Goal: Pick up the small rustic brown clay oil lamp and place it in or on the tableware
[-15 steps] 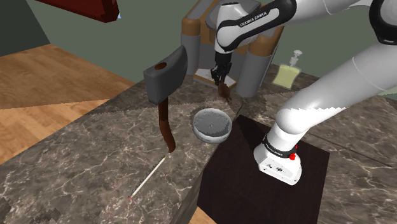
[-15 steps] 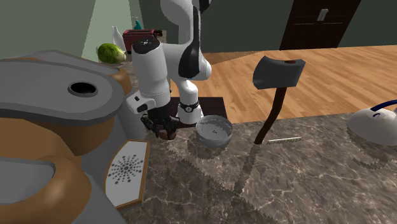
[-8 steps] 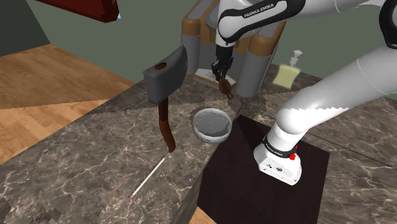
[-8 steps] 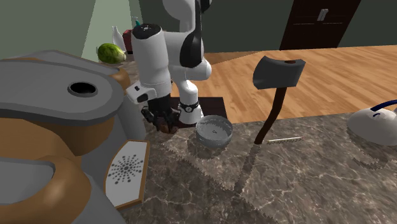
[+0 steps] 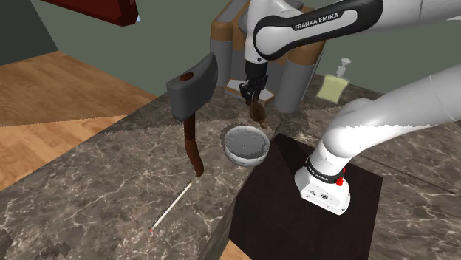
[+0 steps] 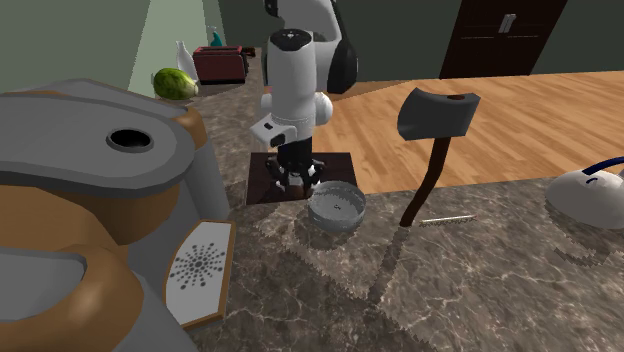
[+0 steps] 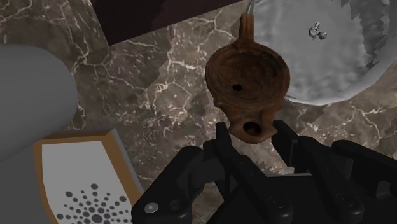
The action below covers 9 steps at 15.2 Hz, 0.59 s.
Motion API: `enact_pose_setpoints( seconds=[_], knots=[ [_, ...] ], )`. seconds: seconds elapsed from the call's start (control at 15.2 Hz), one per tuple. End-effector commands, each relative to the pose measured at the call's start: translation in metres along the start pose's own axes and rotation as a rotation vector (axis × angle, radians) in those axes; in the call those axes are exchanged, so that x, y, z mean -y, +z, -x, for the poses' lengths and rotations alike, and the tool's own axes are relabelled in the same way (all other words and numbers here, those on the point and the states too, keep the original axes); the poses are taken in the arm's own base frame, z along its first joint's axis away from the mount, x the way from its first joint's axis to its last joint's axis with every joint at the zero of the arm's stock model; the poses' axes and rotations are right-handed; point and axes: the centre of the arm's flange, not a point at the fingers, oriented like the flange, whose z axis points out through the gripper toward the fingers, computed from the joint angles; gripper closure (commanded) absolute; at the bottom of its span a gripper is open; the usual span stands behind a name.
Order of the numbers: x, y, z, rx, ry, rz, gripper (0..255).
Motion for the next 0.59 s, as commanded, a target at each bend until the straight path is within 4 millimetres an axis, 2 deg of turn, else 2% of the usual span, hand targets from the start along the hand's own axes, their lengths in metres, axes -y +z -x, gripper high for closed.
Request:
enact_pose_setpoints(
  seconds=[0.0,0.4,0.53],
  knots=[
    [0.024,0.001,0.014,0.0,0.002,0.0,255],
    [0.093,0.0,0.054,0.0,0.002,0.0,255],
    [0.097,0.005,0.056,0.0,0.002,0.0,255]
  ],
)
